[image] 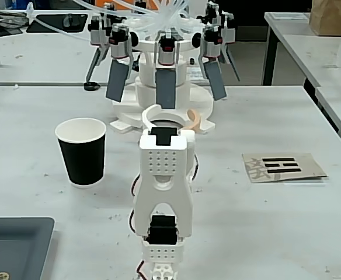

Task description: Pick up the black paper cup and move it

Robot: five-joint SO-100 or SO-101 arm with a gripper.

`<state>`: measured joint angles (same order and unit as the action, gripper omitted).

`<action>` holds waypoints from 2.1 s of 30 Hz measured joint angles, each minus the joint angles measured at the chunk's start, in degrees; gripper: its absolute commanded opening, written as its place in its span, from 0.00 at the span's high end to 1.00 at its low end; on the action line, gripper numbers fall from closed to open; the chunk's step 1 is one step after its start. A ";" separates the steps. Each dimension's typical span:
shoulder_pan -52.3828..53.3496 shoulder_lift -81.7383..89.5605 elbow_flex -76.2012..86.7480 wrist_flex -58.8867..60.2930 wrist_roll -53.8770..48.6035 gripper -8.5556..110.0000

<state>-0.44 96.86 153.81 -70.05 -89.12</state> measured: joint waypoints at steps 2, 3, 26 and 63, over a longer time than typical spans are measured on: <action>0.00 0.88 2.11 -1.23 0.26 0.72; 0.00 1.23 3.16 -1.93 0.62 0.70; -4.13 12.22 21.53 -10.90 5.27 0.52; -20.30 -11.25 0.62 -8.61 -1.41 0.48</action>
<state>-20.74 85.61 154.42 -78.66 -90.53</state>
